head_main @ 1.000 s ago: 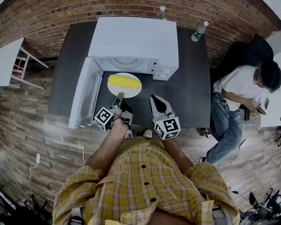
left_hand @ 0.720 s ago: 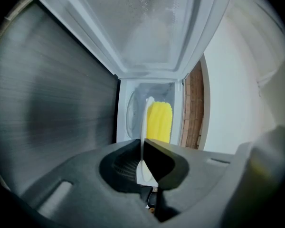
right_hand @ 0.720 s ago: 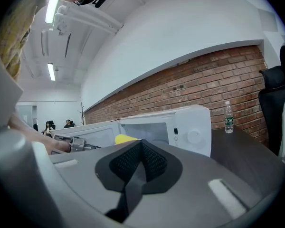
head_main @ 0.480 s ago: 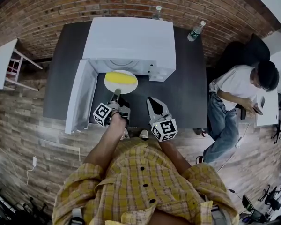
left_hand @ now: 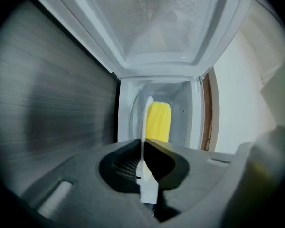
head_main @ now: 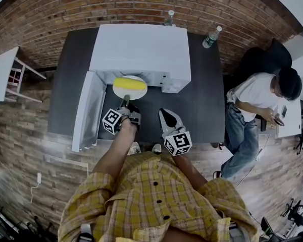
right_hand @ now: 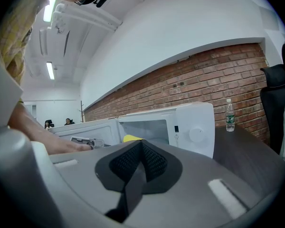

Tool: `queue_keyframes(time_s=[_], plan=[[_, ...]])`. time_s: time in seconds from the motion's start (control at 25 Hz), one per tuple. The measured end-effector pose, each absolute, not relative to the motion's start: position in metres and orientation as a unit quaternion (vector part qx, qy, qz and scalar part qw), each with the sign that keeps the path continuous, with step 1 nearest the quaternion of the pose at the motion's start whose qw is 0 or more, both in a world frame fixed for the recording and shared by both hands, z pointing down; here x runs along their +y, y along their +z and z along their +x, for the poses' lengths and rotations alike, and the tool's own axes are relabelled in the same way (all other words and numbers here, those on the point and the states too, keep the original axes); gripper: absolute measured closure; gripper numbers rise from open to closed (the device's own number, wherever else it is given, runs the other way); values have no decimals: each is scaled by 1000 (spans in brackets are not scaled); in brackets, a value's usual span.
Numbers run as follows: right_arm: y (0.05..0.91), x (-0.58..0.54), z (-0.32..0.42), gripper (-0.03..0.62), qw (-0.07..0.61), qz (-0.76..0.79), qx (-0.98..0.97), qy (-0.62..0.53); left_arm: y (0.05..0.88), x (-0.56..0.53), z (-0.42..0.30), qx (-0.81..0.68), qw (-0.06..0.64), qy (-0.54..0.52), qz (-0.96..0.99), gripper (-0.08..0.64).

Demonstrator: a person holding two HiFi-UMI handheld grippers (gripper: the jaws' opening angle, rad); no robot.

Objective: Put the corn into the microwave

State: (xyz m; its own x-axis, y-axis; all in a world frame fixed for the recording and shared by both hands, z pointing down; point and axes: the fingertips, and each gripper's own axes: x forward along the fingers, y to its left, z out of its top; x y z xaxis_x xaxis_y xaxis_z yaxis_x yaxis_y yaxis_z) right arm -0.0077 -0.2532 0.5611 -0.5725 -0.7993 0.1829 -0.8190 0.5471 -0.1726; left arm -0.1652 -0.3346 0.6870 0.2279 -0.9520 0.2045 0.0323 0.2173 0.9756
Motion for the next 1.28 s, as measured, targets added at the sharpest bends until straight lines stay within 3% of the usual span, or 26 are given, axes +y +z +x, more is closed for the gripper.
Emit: queue_keyframes(time_s=[1.28], plan=[[575,-278,-2,592,53,471,-870,136,723,-411,-167,-504,633,-370,457,531]])
